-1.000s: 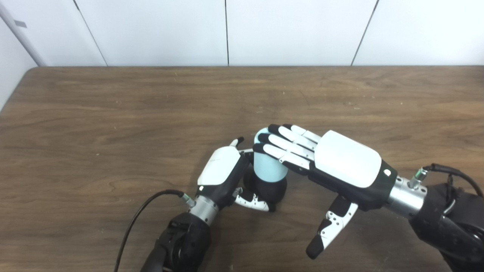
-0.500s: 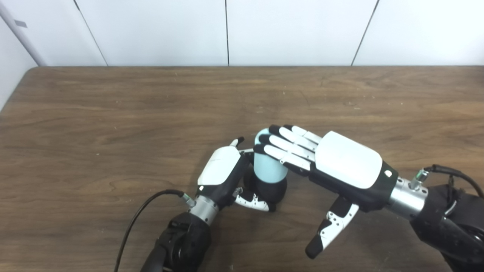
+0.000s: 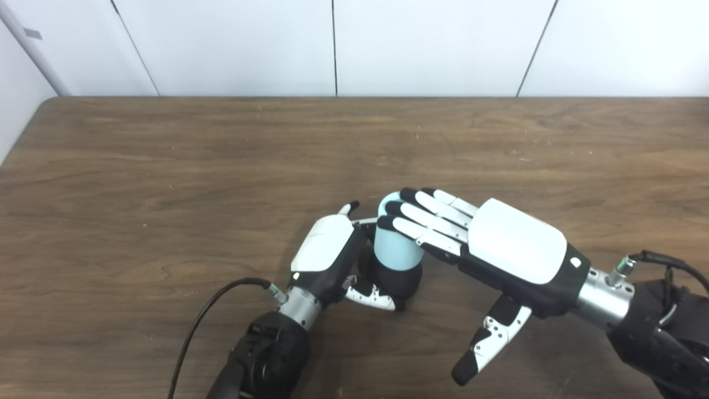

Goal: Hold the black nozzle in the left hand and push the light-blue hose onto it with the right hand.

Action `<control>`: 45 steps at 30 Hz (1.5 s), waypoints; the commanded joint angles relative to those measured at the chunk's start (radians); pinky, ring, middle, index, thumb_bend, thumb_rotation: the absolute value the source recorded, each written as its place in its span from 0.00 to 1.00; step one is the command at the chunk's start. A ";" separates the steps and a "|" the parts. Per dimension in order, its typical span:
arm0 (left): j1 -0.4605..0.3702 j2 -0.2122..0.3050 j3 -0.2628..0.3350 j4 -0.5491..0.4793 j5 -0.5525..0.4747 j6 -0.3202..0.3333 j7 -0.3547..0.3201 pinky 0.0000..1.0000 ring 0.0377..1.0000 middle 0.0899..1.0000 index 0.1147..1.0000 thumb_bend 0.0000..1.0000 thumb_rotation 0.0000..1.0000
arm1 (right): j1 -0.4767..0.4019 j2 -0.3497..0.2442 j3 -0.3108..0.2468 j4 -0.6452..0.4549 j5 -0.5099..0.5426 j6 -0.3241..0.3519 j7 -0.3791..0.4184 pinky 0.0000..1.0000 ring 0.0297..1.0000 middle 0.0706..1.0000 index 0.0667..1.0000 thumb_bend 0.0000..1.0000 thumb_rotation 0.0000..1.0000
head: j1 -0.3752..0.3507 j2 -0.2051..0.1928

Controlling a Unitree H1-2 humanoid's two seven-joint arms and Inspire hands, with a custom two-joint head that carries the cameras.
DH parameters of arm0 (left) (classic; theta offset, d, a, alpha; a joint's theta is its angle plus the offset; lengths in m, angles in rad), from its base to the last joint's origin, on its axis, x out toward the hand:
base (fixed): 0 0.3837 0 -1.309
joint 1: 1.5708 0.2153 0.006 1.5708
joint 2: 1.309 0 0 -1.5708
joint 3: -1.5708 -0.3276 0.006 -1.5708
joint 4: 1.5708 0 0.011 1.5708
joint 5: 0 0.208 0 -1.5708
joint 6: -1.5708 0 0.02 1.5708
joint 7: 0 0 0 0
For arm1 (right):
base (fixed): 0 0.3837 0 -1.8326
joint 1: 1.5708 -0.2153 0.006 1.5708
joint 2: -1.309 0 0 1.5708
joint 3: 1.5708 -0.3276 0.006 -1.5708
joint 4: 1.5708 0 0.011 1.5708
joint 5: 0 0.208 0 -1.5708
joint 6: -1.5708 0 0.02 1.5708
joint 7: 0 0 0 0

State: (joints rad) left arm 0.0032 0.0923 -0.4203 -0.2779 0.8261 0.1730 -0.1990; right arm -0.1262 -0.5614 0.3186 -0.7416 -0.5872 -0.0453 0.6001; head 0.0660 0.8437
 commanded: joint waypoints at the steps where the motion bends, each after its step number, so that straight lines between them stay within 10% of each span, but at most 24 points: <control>1: 0.026 0.024 0.009 0.053 0.030 0.072 -0.041 1.00 0.63 0.43 0.43 0.52 0.00 | 0.008 -0.029 0.008 0.006 -0.010 0.010 0.074 1.00 1.00 1.00 1.00 0.73 1.00 | 0.001 0.000; 22: 0.028 0.020 0.007 0.062 0.030 0.078 -0.041 1.00 0.63 0.43 0.43 0.52 0.00 | -0.165 0.057 -0.160 -0.084 0.120 0.081 0.043 1.00 1.00 1.00 0.99 0.68 1.00 | -0.001 -0.003; 40: 0.026 0.020 0.008 0.059 0.033 0.083 -0.044 1.00 0.64 0.43 0.43 0.52 0.00 | -0.159 0.057 -0.189 -0.073 0.112 0.119 0.060 1.00 1.00 1.00 0.99 0.70 1.00 | 0.003 0.002; 45: 0.018 0.024 0.013 0.037 0.023 0.086 -0.059 1.00 0.69 0.58 0.43 0.52 0.02 | -0.150 0.055 -0.188 -0.072 0.106 0.127 0.062 1.00 1.00 1.00 0.99 0.70 1.00 | 0.003 0.000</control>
State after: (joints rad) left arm -0.0003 0.0897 -0.4186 -0.2796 0.8266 0.1819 -0.2023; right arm -0.2554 -0.4984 0.1479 -0.7974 -0.4850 0.0773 0.6744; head 0.0690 0.8437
